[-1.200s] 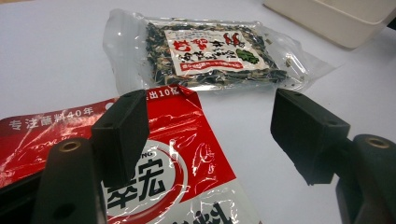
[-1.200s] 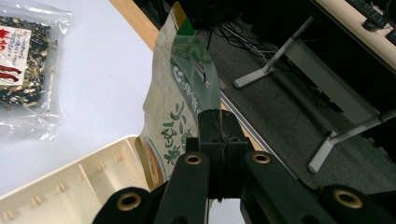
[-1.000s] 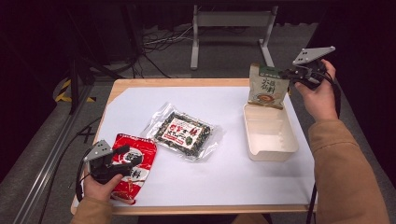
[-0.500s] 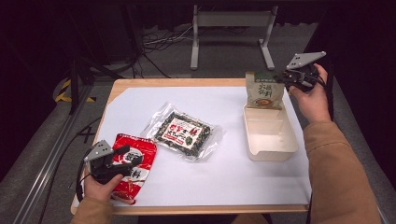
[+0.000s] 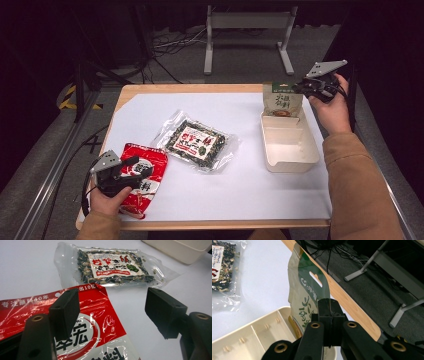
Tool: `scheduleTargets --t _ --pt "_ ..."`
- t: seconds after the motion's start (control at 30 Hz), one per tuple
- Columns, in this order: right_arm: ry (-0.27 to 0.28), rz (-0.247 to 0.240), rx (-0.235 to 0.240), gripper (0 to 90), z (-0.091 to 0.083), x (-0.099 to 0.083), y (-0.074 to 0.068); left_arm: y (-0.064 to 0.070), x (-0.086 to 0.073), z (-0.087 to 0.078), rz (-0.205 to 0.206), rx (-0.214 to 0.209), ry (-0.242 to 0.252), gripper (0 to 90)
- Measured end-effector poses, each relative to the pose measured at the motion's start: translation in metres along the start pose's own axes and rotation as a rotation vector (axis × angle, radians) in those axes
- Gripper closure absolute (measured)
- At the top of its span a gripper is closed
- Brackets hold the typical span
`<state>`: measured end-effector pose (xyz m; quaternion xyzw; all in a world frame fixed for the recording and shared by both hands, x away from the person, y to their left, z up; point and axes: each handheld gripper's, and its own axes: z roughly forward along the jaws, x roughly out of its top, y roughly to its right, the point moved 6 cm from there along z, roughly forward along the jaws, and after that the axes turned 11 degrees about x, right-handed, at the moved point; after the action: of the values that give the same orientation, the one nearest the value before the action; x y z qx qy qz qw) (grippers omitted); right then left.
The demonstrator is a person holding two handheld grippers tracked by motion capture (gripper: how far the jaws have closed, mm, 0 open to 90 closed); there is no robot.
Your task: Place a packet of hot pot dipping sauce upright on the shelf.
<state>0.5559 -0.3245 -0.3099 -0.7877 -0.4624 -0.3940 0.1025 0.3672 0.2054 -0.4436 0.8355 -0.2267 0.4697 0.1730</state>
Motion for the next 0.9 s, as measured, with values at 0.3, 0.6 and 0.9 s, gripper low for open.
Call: scheduleTargets --t 0.3,0.6,0.9 --pt "-0.029 0.080 -0.002 89.8 0.007 -0.016 0.003 0.000 0.000 0.000 -0.001 -0.001 -0.001 28.5" --pt "-0.027 0.127 -0.005 89.8 0.007 -0.023 0.005 0.000 0.000 0.001 0.001 -0.004 0.000 28.5" --pt "-0.027 0.170 -0.010 89.2 0.007 -0.031 0.005 -0.002 -0.001 0.000 -0.010 -0.001 -0.002 28.4"
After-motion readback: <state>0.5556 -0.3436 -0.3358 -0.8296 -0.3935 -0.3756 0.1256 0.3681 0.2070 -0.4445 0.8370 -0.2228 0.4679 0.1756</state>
